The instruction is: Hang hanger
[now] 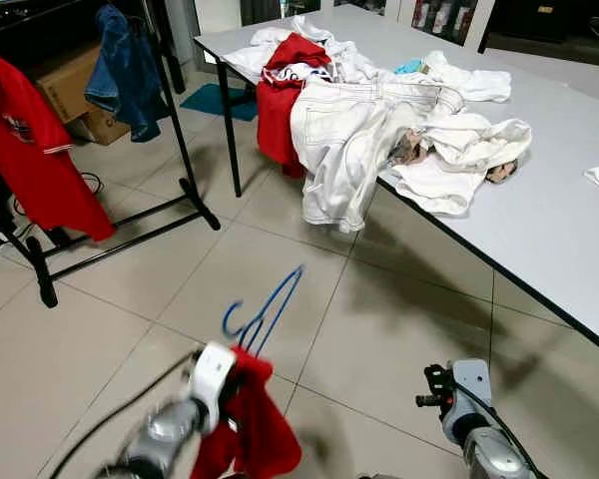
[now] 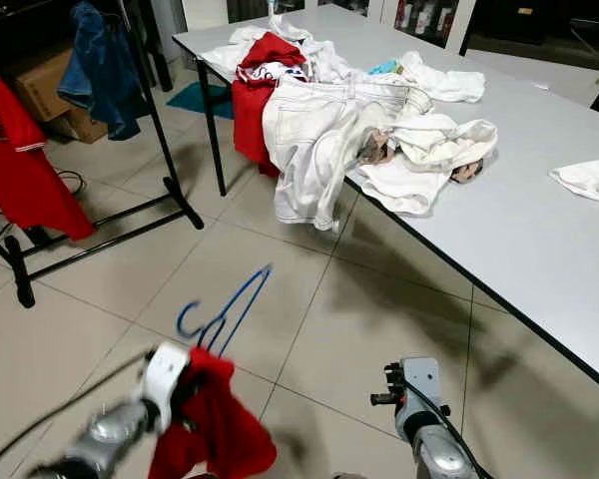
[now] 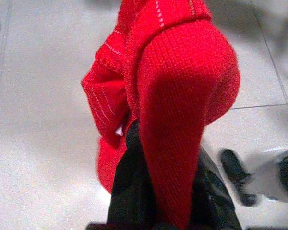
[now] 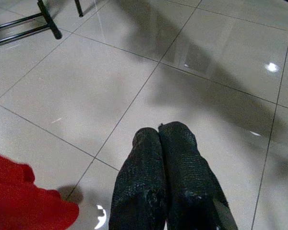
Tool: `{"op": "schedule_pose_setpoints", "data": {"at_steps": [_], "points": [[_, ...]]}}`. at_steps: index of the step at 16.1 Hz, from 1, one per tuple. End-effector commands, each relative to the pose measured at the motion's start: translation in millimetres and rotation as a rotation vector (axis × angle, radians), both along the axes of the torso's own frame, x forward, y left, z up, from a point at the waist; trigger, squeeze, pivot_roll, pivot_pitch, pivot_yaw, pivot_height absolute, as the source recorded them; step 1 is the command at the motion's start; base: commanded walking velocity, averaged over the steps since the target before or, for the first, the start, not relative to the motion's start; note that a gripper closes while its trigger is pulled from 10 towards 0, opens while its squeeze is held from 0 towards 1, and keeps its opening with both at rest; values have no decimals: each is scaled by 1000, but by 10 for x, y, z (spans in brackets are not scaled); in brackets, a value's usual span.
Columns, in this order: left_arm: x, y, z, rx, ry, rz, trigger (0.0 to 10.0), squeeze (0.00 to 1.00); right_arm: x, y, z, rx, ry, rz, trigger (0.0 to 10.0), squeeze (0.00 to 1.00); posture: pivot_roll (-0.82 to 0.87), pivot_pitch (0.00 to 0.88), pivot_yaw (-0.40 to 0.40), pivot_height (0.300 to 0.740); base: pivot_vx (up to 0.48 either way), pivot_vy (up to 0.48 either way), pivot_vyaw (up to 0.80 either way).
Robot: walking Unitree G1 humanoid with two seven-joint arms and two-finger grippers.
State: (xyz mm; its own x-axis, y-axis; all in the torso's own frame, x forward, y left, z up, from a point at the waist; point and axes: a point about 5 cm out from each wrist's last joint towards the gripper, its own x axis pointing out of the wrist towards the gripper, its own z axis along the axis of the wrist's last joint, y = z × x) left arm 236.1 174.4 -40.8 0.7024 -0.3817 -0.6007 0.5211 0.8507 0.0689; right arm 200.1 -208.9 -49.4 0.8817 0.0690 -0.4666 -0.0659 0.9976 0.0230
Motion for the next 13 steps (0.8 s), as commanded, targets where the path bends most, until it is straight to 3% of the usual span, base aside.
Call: {"op": "schedule_pose_setpoints", "data": {"at_steps": [1,5,7,10,13], "points": [[151,-1,141,13,-83,-55,10000,0,8,-4,20,-27,-13,42,10000,0,-96,0,32,740,0,0,0],[449,53,462,-15,-221,-108,10000,0,63,7,78,-47,-49,105,10000,0,-99,0,19,740,0,0,0],[568,-96,651,-45,-310,-252,10000,0,109,27,105,-65,-52,165,10000,0,-92,0,12,740,0,0,0],[744,-470,1063,-168,-451,-512,10000,0,194,72,150,-68,-62,230,10000,0,-87,0,7,740,0,0,0],[850,-596,1332,-186,-522,-634,10000,0,191,142,125,-61,-35,281,10000,0,-99,0,16,740,0,0,0]]}}
